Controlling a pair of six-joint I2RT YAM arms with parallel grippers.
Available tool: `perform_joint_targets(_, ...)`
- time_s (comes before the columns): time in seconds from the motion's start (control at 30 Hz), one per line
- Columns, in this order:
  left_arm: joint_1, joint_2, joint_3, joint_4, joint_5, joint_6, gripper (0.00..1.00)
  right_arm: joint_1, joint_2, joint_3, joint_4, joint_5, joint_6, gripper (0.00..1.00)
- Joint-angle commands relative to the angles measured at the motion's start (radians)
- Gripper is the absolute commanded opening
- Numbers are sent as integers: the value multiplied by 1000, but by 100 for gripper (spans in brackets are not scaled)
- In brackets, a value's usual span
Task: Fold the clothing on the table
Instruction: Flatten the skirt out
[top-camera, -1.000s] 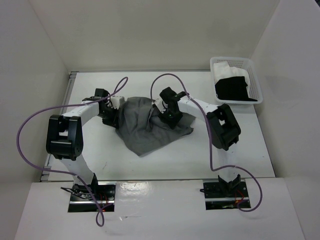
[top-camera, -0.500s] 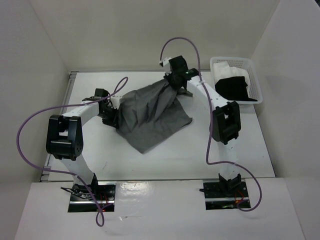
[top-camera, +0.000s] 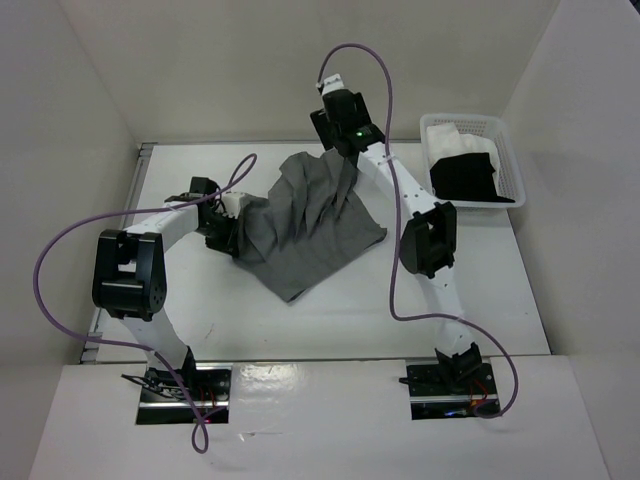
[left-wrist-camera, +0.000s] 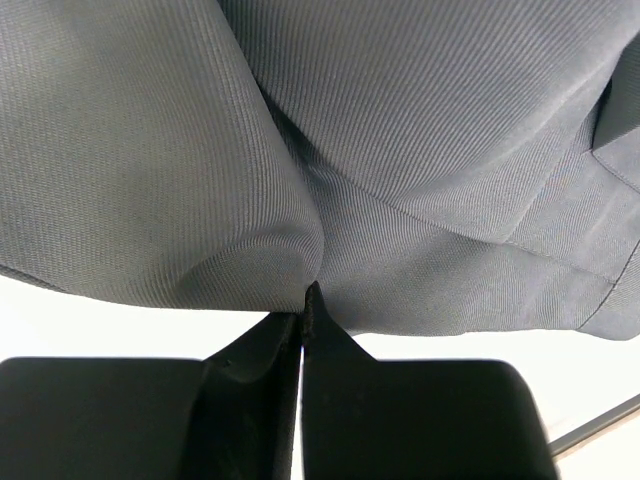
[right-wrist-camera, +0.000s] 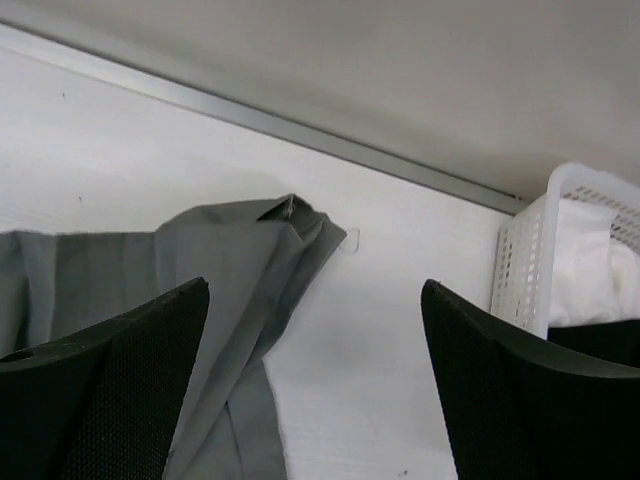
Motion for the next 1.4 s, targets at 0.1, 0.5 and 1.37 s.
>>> perform_joint_targets(0.1, 3, -29, 3, 19, -54, -6, 0, 75, -145, -195, -38, 29, 15, 91)
perform_joint_targets(0.5, 92, -29, 34, 48, -102, -65, 0, 118, -464, -848, -40, -57, -72, 97)
perform_joint_targets(1.37, 92, -208, 101, -114, 12, -95, 83, 118, -443, -966, -80, -254, 4, 91)
